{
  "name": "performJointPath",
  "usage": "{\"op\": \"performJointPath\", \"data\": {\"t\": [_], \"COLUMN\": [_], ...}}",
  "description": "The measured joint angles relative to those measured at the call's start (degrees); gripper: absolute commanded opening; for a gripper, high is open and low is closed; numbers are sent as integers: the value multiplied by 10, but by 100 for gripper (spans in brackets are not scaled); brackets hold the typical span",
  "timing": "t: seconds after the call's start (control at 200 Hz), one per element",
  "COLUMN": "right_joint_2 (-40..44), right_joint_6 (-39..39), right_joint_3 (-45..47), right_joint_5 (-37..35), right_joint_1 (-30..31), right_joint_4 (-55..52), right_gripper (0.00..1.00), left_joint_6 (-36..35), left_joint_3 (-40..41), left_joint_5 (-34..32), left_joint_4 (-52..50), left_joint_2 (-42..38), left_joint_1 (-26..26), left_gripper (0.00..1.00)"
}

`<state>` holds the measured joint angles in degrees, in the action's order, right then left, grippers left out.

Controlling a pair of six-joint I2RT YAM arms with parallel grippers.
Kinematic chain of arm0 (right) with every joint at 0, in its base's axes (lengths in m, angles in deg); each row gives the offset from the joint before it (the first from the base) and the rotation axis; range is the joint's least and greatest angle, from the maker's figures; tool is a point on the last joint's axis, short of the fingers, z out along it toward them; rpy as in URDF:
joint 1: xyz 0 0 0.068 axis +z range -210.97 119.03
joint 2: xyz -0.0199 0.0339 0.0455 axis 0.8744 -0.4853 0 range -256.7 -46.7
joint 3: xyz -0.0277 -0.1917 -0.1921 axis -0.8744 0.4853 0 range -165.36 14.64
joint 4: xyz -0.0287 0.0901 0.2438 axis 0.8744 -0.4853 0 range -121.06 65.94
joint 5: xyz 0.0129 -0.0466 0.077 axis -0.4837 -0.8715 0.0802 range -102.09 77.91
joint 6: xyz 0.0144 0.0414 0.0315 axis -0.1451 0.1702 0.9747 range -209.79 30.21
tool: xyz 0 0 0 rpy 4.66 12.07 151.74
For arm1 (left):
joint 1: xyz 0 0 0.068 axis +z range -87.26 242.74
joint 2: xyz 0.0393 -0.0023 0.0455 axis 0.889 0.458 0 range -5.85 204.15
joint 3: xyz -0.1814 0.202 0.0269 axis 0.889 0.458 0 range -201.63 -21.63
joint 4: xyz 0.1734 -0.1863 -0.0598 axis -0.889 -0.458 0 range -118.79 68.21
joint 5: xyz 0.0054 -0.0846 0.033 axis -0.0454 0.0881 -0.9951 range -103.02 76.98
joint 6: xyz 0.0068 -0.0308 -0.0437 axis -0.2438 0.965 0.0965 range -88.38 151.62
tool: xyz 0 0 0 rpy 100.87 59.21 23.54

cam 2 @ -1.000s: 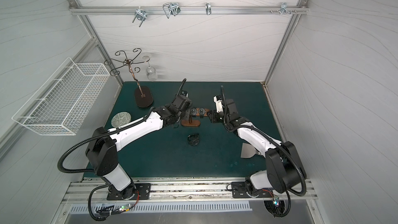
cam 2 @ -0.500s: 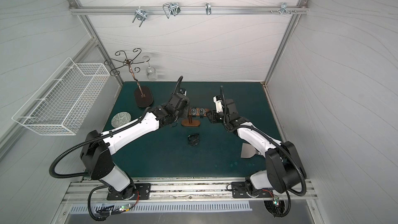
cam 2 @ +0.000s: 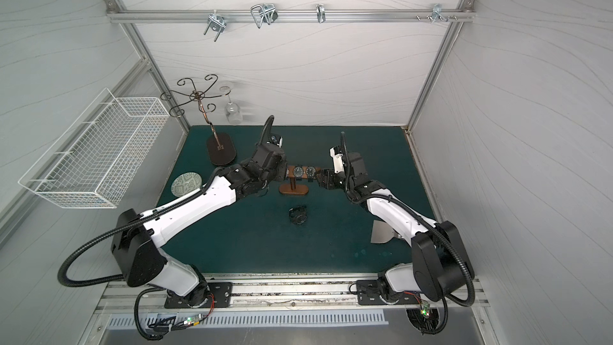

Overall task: Place watch on stand
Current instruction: Pick up the watch at the center of the board.

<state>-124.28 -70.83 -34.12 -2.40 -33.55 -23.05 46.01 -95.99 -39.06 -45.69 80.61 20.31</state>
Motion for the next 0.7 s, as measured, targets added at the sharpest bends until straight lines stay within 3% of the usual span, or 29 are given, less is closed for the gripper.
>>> {"op": "performJointPath", "data": {"t": [0.265,0.535,0.7], "right_joint_2": [55,155,232], "right_joint_6": [-4,-5,-4], "right_joint_3": [6,16,59], "right_joint_5": [-21,-28,-28], "right_joint_1": [0,0,1], "right_joint_4": [-9,-61,-110], "right_gripper": [86,89,93], "left_joint_6": [-17,-38,-47], "left_joint_3": [63,145,189], "left_joint_5": [22,134,173], "left_joint_4": [-22,-69,-82], "left_joint_2": [-106,-198,-209], "left_joint_1": [-1,-16,-60], "left_gripper": [56,53,52]}}
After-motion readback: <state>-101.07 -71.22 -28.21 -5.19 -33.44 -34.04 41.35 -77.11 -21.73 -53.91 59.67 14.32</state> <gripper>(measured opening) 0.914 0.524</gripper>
